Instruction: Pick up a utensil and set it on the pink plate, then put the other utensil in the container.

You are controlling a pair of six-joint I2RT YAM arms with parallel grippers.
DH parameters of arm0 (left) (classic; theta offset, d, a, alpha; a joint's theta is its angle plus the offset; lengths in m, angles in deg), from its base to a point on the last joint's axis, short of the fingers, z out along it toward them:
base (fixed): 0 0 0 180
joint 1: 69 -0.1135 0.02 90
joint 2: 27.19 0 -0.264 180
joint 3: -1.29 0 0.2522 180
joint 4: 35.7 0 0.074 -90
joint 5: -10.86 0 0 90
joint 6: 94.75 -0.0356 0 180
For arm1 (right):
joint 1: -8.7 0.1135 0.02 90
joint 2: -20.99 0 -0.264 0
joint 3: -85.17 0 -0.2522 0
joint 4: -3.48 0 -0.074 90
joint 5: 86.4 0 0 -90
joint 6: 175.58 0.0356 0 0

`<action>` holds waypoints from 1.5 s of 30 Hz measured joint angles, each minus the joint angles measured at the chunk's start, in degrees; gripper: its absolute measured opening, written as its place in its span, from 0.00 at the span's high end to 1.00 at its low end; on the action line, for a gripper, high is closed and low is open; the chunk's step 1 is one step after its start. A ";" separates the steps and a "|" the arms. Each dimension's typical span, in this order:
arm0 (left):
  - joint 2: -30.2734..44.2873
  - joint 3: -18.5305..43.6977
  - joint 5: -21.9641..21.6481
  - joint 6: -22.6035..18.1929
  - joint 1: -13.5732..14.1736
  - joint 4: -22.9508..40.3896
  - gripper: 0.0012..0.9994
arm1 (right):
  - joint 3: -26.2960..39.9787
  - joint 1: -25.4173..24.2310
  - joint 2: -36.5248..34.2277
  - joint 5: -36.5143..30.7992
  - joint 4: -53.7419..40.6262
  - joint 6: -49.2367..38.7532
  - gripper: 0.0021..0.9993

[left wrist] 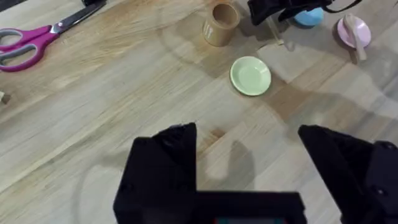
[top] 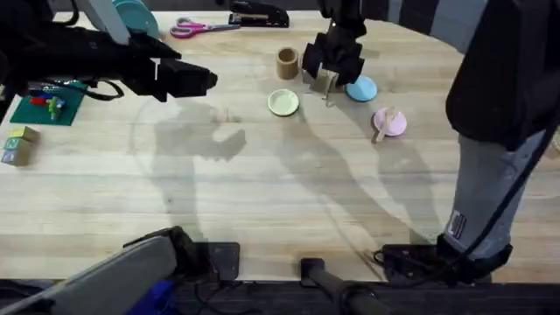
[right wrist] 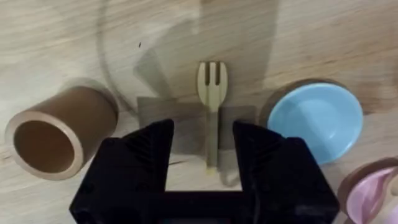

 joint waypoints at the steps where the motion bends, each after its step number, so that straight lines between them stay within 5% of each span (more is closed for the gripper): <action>1: -0.01 0.00 0.00 0.00 0.00 0.00 0.00 | -0.01 0.00 0.00 -0.32 0.00 0.00 0.43; 10: 0.00 0.00 0.00 0.00 0.00 0.03 0.00 | 0.23 0.12 -0.85 -1.84 0.47 -0.01 0.47; 21: 0.01 0.00 -0.02 0.00 0.00 0.15 0.00 | 0.29 -0.04 -0.96 -3.61 -0.04 -0.38 0.95; 45: 0.00 0.00 0.00 0.00 0.00 0.15 0.00 | 0.36 -0.17 0.11 -3.06 0.02 -10.87 0.97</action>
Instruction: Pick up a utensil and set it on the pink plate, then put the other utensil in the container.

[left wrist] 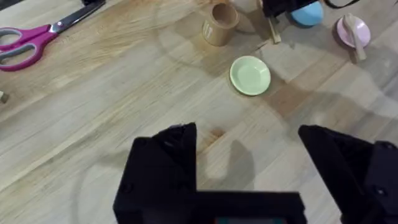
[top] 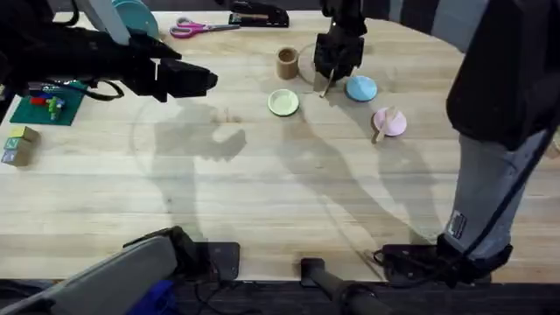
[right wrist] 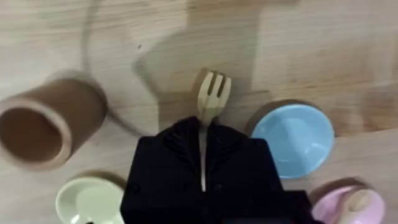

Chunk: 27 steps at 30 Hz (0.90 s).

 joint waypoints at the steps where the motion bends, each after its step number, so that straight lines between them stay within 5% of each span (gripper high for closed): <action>1: 0.01 0.00 -0.02 0.00 0.00 0.00 0.00 | 0.00 0.00 0.46 0.02 -0.02 -0.99 0.97; 7: -0.01 0.00 0.00 0.00 0.00 0.00 0.00 | 1.57 0.00 4.83 0.06 -0.22 -7.82 0.97; 17: 0.01 0.00 0.00 0.00 0.00 0.00 0.01 | 13.94 -0.02 5.29 2.05 -2.49 -19.33 0.97; 27: 0.01 0.00 0.00 0.00 0.00 0.00 0.00 | 29.50 -2.25 5.29 26.88 -6.84 -37.50 0.97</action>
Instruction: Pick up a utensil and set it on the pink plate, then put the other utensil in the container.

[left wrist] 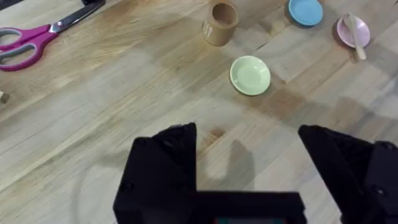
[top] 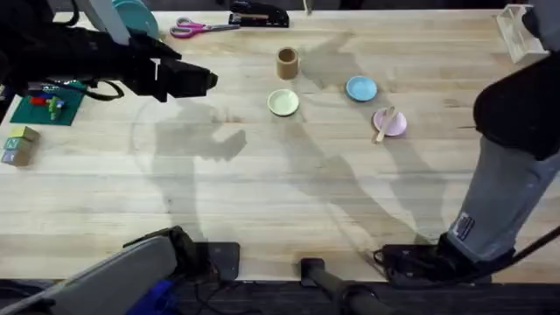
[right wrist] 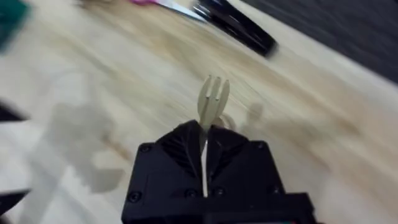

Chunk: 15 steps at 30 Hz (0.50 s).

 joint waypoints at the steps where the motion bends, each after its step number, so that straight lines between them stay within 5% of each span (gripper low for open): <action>1: -0.02 0.00 0.00 0.00 0.00 0.00 0.00 | 1.22 -0.84 0.00 3.59 -0.06 -1.47 0.97; 9: 0.00 0.00 0.00 0.00 0.00 0.00 0.01 | 4.93 -9.80 0.00 30.04 -0.11 -13.26 0.97; 15: 0.00 0.00 0.00 0.00 0.00 0.00 0.00 | 4.93 -15.24 0.00 43.08 -0.30 -20.05 0.97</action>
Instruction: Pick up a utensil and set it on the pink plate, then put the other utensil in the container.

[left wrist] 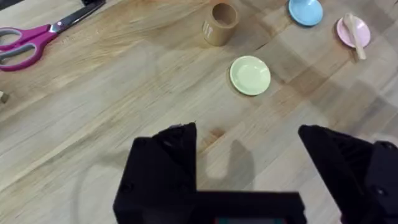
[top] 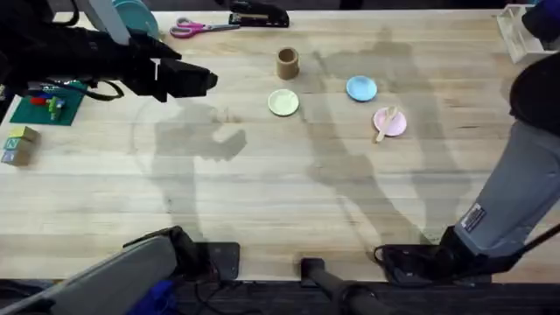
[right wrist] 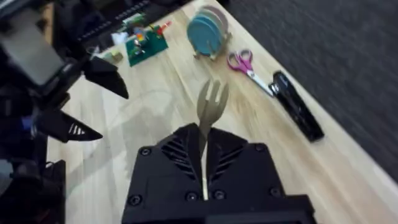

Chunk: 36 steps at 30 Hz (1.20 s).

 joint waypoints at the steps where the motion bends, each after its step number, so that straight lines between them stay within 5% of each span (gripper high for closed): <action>1: 0.00 0.00 -0.02 0.00 0.00 0.00 0.00 | 0.00 -0.65 0.00 1.46 0.00 -1.23 0.97; 6: -0.01 0.00 -0.01 -0.01 0.00 0.00 0.01 | 0.00 -2.49 0.00 9.51 0.00 -12.43 0.97; 17: -0.02 0.00 0.00 0.00 0.02 0.00 0.01 | 0.02 0.03 -0.13 16.05 3.15 -30.01 0.97; 36: -0.01 0.00 0.00 0.00 0.00 0.00 0.00 | 0.13 2.39 -12.52 24.59 16.72 -33.63 0.97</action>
